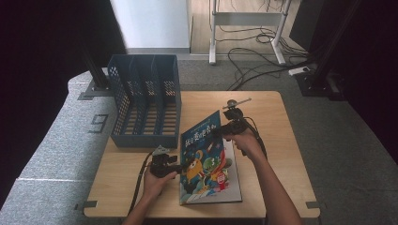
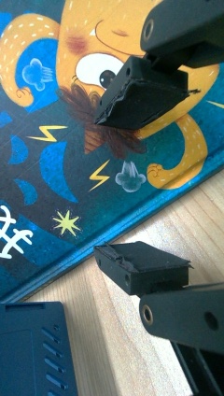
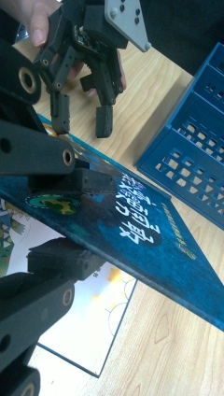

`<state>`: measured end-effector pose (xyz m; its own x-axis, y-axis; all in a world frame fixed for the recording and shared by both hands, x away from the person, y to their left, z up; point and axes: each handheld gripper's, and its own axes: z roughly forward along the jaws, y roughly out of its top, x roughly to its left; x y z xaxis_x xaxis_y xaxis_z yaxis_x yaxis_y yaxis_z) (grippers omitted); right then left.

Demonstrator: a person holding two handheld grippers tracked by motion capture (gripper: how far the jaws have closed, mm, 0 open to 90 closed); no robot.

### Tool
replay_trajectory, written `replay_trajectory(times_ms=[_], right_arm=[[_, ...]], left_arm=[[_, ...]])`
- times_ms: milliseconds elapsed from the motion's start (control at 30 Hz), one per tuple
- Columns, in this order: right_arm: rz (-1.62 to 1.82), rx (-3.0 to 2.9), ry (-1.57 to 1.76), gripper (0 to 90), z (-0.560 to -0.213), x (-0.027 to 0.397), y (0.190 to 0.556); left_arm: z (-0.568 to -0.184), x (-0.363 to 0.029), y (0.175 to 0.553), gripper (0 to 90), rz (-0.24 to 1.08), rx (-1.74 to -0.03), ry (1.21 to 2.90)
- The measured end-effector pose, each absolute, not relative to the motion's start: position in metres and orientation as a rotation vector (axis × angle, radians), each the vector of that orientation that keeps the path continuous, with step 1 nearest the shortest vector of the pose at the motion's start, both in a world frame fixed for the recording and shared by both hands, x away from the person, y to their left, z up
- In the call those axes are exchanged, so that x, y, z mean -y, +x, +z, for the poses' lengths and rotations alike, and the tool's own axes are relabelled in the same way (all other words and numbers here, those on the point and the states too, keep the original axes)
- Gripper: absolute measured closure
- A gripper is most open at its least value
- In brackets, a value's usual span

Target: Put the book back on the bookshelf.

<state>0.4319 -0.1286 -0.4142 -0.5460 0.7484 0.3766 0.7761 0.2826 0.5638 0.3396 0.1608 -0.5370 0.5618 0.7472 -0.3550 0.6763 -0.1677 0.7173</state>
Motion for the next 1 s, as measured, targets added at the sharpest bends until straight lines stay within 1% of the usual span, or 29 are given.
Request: replay_trajectory(times_ms=[367, 533, 1000], right_arm=[[-1.173, 2.385, -1.471, 73.6, -0.418, 0.132, 0.435], [-1.185, 2.365, -1.48, 74.2, -0.42, 0.135, 0.434], [-1.227, 2.257, -1.541, 77.2, -0.427, 0.143, 0.436]], left_arm=[[-0.537, -0.161, 0.34, 31.5, 0.098, -1.152, 1.889], [-0.536, -0.158, 0.337, 33.0, 0.16, -1.132, 1.899], [-0.536, -0.156, 0.335, 32.4, 0.127, -1.12, 1.912]])
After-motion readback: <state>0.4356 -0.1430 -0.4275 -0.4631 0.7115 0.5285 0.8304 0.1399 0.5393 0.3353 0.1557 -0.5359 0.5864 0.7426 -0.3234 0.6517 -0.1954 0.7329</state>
